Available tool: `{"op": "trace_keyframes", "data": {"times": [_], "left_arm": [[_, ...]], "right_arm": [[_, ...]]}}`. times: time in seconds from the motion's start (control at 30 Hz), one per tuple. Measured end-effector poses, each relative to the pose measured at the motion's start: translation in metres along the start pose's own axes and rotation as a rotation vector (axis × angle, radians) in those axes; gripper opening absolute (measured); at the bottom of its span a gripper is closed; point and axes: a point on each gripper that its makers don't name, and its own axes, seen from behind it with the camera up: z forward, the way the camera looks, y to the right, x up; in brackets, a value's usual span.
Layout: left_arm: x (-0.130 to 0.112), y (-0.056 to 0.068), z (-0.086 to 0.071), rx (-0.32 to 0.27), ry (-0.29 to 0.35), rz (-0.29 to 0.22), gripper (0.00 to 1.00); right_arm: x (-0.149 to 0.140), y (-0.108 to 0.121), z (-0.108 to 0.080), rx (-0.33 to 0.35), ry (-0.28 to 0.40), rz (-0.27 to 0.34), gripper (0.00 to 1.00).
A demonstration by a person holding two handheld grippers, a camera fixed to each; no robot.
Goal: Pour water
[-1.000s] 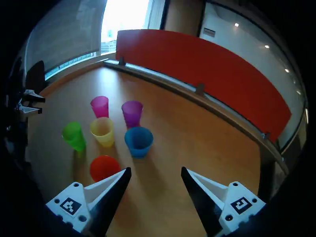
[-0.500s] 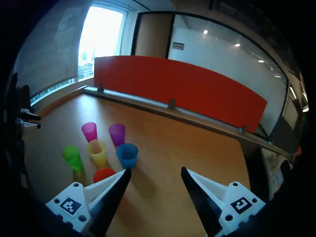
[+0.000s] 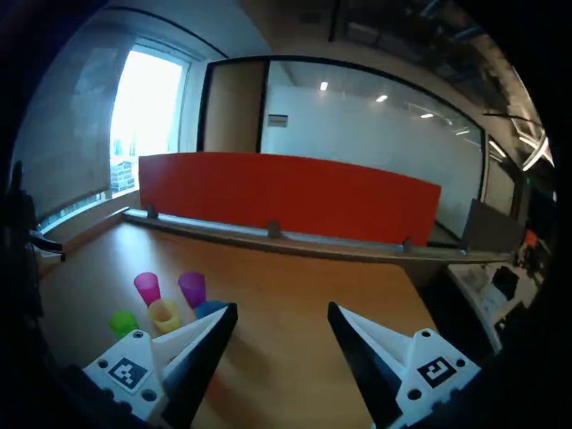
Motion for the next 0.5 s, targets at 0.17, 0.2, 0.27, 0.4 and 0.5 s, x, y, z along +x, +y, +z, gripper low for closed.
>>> {"op": "trace_keyframes", "data": {"times": [0.17, 0.2, 0.27, 0.4, 0.5], "left_arm": [[0.011, -0.001, -0.002, 0.004, 0.025, -0.012, 0.9], [0.014, -0.002, -0.002, 0.005, 0.03, -0.013, 0.9], [0.019, -0.002, -0.003, 0.008, 0.041, -0.014, 0.9], [0.029, -0.005, -0.006, 0.016, 0.069, -0.016, 0.9], [0.037, -0.006, -0.007, 0.018, 0.088, -0.02, 0.9]], "right_arm": [[0.011, -0.001, -0.007, -0.04, 0.059, 0.066, 0.98], [0.013, -0.001, -0.007, -0.045, 0.068, 0.073, 0.98], [0.017, 0.0, -0.005, -0.055, 0.087, 0.082, 0.98], [0.022, 0.003, -0.007, -0.081, 0.11, 0.091, 0.98], [0.029, 0.006, -0.009, -0.099, 0.133, 0.098, 0.98]]}}
